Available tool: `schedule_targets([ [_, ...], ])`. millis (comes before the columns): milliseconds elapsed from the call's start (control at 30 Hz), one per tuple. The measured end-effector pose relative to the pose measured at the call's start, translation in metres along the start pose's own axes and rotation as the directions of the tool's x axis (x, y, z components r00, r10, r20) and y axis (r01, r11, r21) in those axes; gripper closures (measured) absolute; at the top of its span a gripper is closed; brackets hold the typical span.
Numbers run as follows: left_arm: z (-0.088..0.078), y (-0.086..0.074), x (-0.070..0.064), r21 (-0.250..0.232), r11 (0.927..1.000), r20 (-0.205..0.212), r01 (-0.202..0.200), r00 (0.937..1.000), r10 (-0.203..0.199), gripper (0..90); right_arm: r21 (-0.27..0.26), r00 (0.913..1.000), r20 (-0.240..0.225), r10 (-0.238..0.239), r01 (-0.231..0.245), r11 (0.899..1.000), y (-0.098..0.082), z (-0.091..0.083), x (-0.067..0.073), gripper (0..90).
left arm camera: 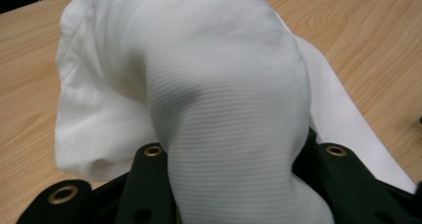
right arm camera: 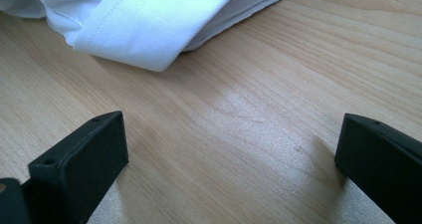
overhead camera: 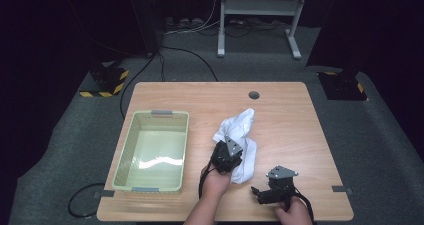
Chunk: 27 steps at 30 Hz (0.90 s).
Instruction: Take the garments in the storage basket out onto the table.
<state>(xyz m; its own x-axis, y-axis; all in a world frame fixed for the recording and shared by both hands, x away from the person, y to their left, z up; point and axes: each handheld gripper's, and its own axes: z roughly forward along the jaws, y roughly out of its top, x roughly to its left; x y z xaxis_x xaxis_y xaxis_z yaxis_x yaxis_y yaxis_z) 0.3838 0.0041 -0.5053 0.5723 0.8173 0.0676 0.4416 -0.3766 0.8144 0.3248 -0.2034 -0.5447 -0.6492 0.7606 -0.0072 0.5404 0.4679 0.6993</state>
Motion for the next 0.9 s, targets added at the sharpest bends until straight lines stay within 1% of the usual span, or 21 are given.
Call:
schedule_targets([
  [100,0.005,-0.002,-0.001,0.032,0.9994,0.007,-0.011,0.9999,0.010,59.0,0.000,1.0000,0.000,0.000,0.000,1.000,0.000,0.000,0.000,0.0],
  [300,0.010,-0.005,-0.003,0.057,0.9983,0.009,-0.016,0.9998,0.016,57.4,0.000,1.0000,0.000,0.000,0.000,1.000,0.000,0.000,0.000,0.0],
  [400,0.014,-0.008,-0.002,0.082,0.9963,0.010,-0.026,0.9996,0.025,57.2,0.000,1.0000,0.000,0.000,0.000,1.000,0.000,0.000,0.000,0.0],
  [533,0.016,-0.010,-0.002,0.091,0.9956,0.011,-0.023,0.9997,0.022,56.4,0.000,1.0000,0.001,0.000,0.000,1.000,0.000,0.000,0.000,0.0],
  [667,0.017,-0.009,-0.002,0.100,0.9945,0.012,-0.030,0.9995,0.029,56.2,0.000,1.0000,0.000,0.000,0.000,1.000,0.000,0.000,0.000,0.0],
  [767,0.019,-0.010,-0.002,0.113,0.9930,0.021,-0.034,0.9993,0.032,55.5,0.000,1.0000,0.000,0.000,0.000,1.000,0.000,0.000,0.000,0.0],
  [900,0.019,-0.010,-0.001,0.120,0.9923,0.027,-0.030,0.9993,0.027,53.7,0.000,1.0000,0.000,0.000,0.000,1.000,0.000,0.000,0.000,0.0],
])
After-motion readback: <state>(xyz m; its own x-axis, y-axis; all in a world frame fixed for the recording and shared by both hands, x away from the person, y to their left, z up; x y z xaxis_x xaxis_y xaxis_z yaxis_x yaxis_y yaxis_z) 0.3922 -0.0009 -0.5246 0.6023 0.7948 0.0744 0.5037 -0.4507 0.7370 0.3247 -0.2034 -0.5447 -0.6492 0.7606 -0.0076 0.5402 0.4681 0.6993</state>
